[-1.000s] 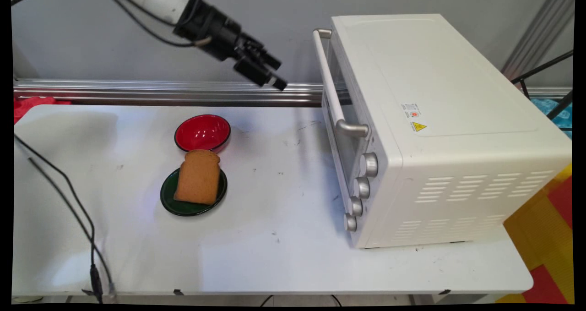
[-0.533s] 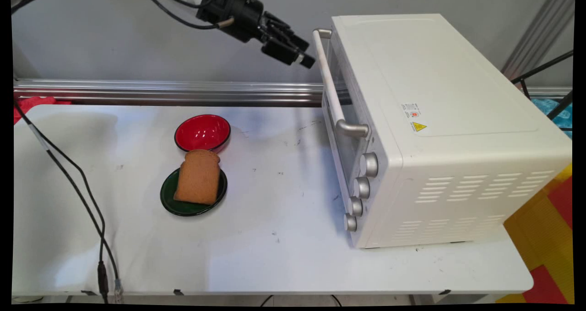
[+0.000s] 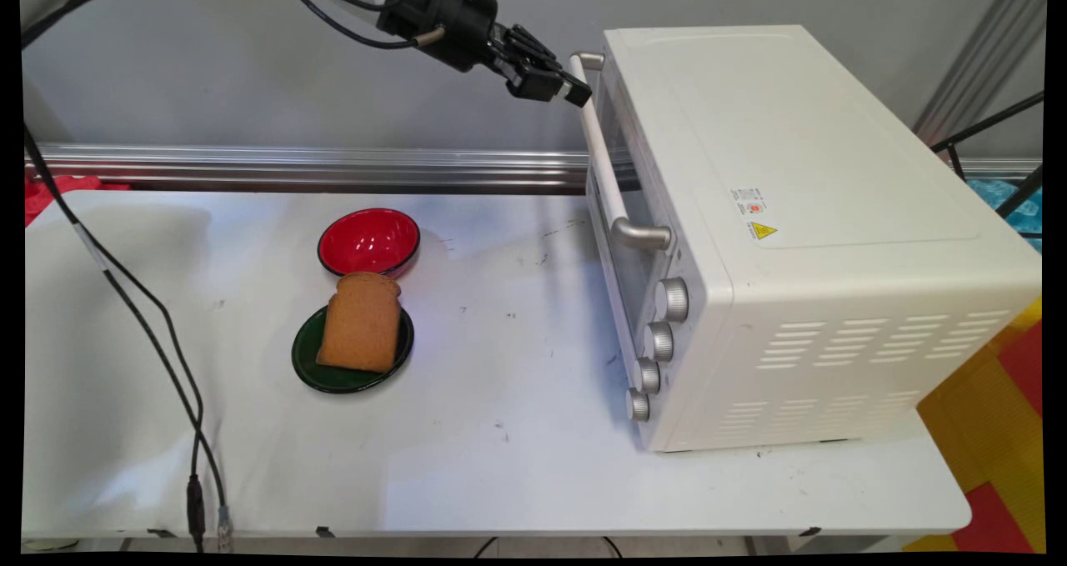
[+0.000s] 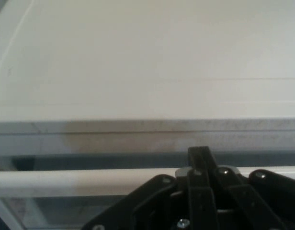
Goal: Open the oven
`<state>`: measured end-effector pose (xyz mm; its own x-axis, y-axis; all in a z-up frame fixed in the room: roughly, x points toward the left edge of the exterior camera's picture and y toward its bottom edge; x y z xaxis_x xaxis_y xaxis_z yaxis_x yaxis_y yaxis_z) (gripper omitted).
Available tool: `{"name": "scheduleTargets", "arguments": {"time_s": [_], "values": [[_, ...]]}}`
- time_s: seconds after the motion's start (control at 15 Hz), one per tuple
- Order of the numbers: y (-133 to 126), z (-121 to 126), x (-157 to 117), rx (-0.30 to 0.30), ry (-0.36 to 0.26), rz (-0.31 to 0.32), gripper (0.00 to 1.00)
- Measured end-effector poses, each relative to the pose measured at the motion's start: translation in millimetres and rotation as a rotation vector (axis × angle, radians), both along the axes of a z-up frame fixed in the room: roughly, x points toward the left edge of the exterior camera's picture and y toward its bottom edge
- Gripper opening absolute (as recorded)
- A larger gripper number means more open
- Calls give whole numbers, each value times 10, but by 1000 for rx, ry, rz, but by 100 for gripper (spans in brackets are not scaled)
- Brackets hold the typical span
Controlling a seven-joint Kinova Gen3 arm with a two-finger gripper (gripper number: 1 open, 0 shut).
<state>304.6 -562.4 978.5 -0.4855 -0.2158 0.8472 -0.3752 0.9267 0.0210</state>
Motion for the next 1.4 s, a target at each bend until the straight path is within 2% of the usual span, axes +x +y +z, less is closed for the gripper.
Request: {"name": "scheduleTargets", "arguments": {"time_s": [0.8,1.4], "values": [[-157,-83,-311,15,-54,-52,0],[-128,-185,-316,28,-140,-88,0]]}}
